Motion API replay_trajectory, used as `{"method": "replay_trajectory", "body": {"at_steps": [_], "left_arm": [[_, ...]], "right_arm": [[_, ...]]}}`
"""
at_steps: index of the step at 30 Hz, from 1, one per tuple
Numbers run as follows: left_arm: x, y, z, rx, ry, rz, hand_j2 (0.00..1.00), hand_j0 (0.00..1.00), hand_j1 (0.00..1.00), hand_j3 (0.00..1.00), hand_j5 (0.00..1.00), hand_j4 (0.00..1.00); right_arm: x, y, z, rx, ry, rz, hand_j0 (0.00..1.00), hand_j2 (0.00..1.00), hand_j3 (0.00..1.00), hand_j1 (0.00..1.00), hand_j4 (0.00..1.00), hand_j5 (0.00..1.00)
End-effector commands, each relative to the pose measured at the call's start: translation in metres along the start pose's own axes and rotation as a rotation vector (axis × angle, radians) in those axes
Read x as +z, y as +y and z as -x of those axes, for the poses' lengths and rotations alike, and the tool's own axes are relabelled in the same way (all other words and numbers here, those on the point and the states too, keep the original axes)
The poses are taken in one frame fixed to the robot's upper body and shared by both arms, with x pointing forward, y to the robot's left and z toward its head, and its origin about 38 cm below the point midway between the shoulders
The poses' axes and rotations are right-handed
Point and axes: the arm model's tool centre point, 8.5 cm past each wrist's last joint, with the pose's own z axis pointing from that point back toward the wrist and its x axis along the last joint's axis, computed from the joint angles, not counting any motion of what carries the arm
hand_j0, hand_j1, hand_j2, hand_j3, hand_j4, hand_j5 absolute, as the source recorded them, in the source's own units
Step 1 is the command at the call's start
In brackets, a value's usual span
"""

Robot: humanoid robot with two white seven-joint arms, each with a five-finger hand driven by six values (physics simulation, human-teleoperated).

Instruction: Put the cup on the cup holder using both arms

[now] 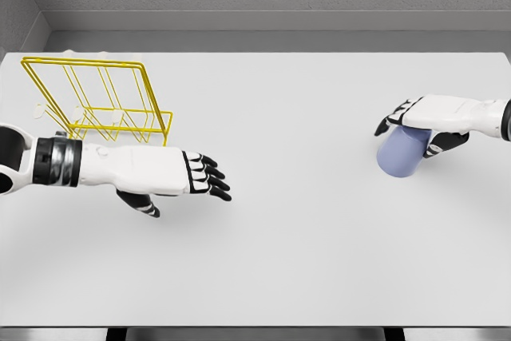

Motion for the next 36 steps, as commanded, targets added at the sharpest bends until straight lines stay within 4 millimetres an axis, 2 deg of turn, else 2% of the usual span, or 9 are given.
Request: {"method": "replay_trajectory", "body": {"at_steps": [1,9,23,30,36], "left_arm": [[0.0,0.0,0.0,0.007,-0.002,-0.003,1.0,1.0,1.0,1.0,1.0,1.0],[-0.001,-0.002,-0.001,0.011,-0.003,-0.002,1.0,1.0,1.0,1.0,1.0,1.0],[-0.001,-0.002,-0.001,0.012,-0.004,-0.001,1.0,1.0,1.0,1.0,1.0,1.0],[0.0,-0.003,0.0,0.013,-0.002,-0.001,1.0,1.0,1.0,1.0,1.0,1.0],[0.0,-0.003,0.0,0.013,-0.002,-0.001,1.0,1.0,1.0,1.0,1.0,1.0]], "right_arm": [[-0.003,0.005,-0.002,0.004,-0.013,-0.018,0.7,0.7,0.7,0.7,0.7,0.7],[-0.003,0.005,-0.003,0.005,-0.017,-0.021,0.62,0.62,0.62,0.62,0.62,0.62],[-0.006,0.004,-0.005,0.009,-0.028,-0.027,0.59,0.59,0.59,0.59,0.59,0.59],[-0.005,0.001,-0.005,0.016,-0.028,-0.022,0.56,0.56,0.56,0.56,0.56,0.56],[0.0,-0.013,-0.007,0.043,-0.037,-0.001,0.56,0.56,0.56,0.56,0.56,0.56]]}}
